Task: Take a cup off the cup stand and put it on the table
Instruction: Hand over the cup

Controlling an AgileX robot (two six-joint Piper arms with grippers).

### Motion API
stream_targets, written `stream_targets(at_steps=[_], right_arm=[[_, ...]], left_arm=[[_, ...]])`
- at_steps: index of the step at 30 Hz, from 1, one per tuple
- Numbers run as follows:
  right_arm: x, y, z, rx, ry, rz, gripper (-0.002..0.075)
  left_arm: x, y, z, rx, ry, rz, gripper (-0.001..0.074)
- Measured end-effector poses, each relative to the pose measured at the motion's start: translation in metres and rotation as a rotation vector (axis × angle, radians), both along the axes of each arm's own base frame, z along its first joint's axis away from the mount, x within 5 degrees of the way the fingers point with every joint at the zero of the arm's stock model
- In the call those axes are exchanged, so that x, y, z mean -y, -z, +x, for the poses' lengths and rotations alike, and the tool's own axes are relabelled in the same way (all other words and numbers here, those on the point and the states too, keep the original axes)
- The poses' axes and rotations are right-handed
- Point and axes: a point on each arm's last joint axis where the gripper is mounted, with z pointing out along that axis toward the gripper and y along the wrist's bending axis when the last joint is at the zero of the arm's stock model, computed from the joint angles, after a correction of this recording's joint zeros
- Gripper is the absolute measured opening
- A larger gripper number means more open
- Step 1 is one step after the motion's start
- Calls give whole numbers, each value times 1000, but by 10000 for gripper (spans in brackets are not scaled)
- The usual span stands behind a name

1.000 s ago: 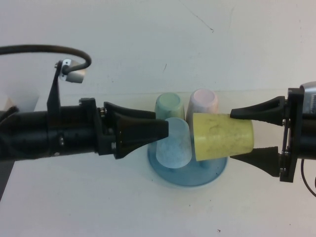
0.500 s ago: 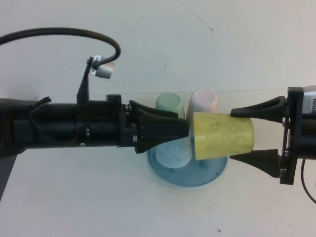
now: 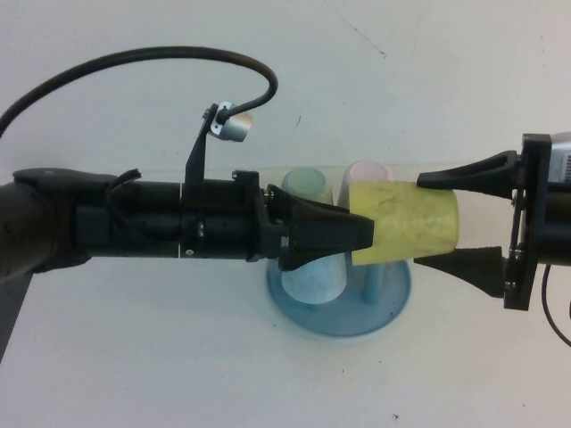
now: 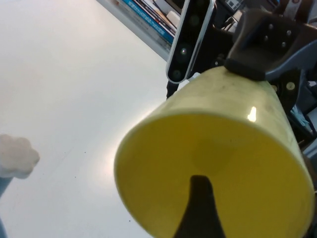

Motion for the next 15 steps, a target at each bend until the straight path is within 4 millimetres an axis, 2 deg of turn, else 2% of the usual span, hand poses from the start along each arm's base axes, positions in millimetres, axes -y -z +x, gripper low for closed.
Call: stream_targets(at_steps=[10, 13, 15], right_arm=[[0, -5, 4, 82, -7, -13, 571], [0, -7, 5, 122, 2, -10, 571], [0, -7, 6, 141, 4, -11, 571]], left_arm=[[42, -16, 2, 79, 64, 6, 466], [51, -18, 6, 100, 54, 21, 407], [55, -18, 8, 108, 47, 29, 312]])
